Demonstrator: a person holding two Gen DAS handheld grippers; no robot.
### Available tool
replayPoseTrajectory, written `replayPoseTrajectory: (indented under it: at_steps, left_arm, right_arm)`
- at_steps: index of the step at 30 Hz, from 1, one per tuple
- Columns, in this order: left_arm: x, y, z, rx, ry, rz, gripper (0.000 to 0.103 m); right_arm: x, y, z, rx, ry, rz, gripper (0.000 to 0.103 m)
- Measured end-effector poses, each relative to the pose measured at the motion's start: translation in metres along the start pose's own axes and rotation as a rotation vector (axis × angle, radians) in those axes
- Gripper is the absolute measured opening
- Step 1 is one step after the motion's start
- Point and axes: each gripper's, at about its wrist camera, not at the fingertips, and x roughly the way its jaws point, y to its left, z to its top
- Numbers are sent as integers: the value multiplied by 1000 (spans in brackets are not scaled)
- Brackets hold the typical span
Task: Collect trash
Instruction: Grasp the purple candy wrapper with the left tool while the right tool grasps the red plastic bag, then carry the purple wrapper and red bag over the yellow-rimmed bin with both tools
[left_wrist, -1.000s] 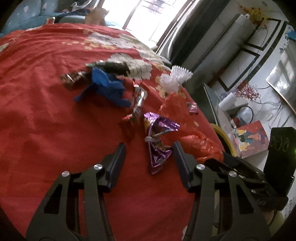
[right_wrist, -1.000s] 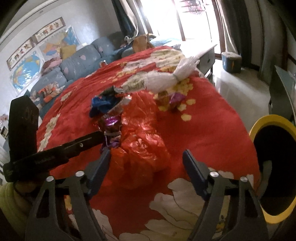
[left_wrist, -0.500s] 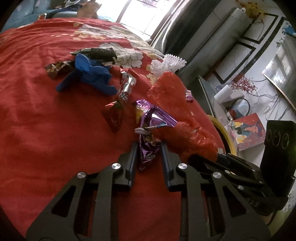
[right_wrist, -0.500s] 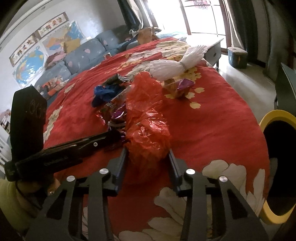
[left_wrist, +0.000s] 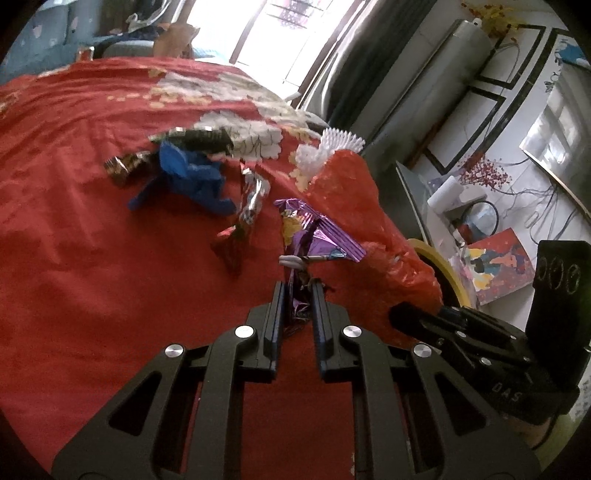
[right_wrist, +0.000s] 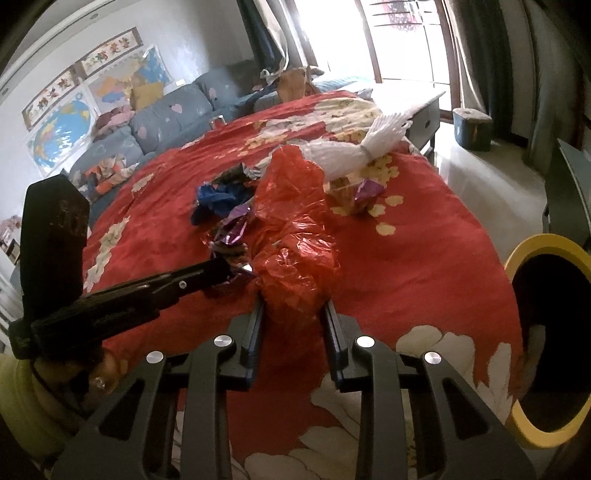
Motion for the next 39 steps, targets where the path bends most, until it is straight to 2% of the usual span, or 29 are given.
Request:
replayPoseTrajectory:
  at_steps: [9, 19, 39]
  left_arm:
    - [-16, -8, 8, 14, -50, 6, 9]
    - [-30, -37, 16, 81, -96, -8, 9]
    - [-24, -105, 19, 245, -91, -68, 9]
  right_arm:
    - [-17, -3, 5, 5, -48, -18, 27]
    - [-41, -19, 12, 36, -112, -52, 27]
    - [-83, -55, 19, 118, -222, -131, 27]
